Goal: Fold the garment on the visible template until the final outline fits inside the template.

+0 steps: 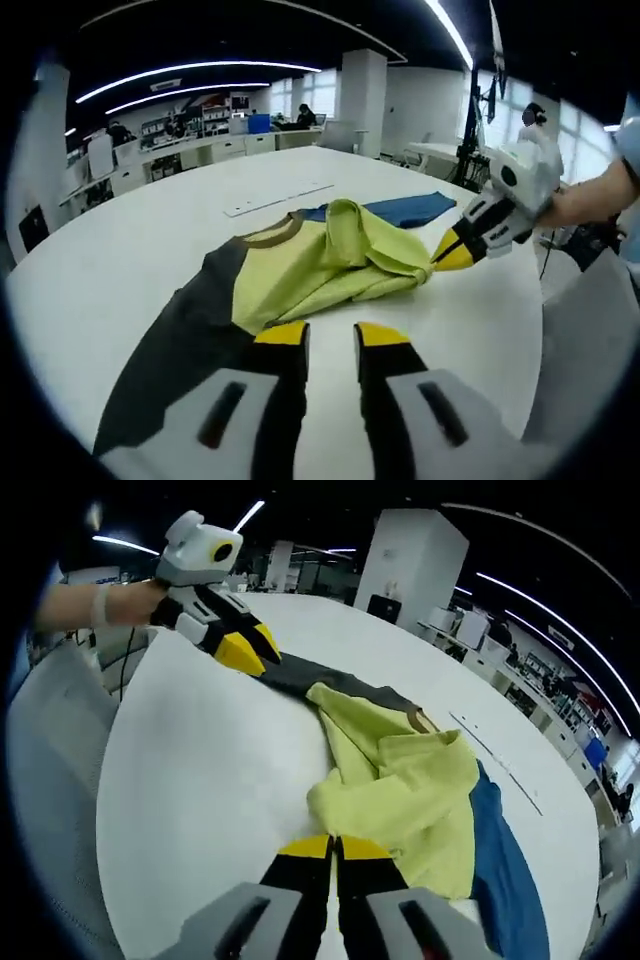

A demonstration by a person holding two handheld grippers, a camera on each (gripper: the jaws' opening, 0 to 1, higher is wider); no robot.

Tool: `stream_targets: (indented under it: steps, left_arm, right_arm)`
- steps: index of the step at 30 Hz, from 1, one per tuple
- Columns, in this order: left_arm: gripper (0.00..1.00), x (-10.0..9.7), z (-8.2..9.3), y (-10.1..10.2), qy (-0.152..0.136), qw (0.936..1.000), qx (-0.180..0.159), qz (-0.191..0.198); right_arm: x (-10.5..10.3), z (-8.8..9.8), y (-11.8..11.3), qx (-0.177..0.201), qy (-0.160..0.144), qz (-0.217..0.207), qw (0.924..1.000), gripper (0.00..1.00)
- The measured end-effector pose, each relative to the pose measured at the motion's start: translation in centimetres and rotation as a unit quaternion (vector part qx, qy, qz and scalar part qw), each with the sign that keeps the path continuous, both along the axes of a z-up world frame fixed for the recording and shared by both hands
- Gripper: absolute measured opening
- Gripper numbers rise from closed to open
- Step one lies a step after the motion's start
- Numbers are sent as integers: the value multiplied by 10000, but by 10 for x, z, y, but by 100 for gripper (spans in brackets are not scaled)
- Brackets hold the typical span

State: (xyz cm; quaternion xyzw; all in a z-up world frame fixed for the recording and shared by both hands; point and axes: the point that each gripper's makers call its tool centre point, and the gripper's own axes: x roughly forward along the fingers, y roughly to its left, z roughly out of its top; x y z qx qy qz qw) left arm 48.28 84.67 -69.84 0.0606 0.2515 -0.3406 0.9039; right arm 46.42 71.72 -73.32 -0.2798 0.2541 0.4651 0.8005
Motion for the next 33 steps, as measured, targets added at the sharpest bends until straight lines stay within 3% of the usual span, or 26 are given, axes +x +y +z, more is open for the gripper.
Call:
stream_targets:
  steps: [7,11,17,22,26,30,33]
  left_arm:
    - [15,46,-9,-39,229,9993,-272,-84]
    - [16,62,-22,-52,336,9991,-226,-96]
    - [16,68,-38,-66,626,9975,-299,-117]
    - [17,78,-34,-71,637,9969,-471,-35]
    - [12,78,-41,-74,790,9958,-452,-100]
    - [0,77,-41,-75,888,9945,-545,-135]
    - [0,72,-35,-75,835,9949,-541,-189]
  right_arm:
    - [-1,-5,0,78,69,-31,9999,0]
    - [-4,-8,0,114,104,-5,9999,0]
    - [-3,-10,0,220,163,-50,9996,0]
    - [-2,-11,-1,319,202,-103,9992,0]
    - [-2,-12,0,367,209,-133,9990,0]
    - [-3,-12,0,406,238,-172,9987,0]
    - [-3,-11,0,450,238,-184,9985,0]
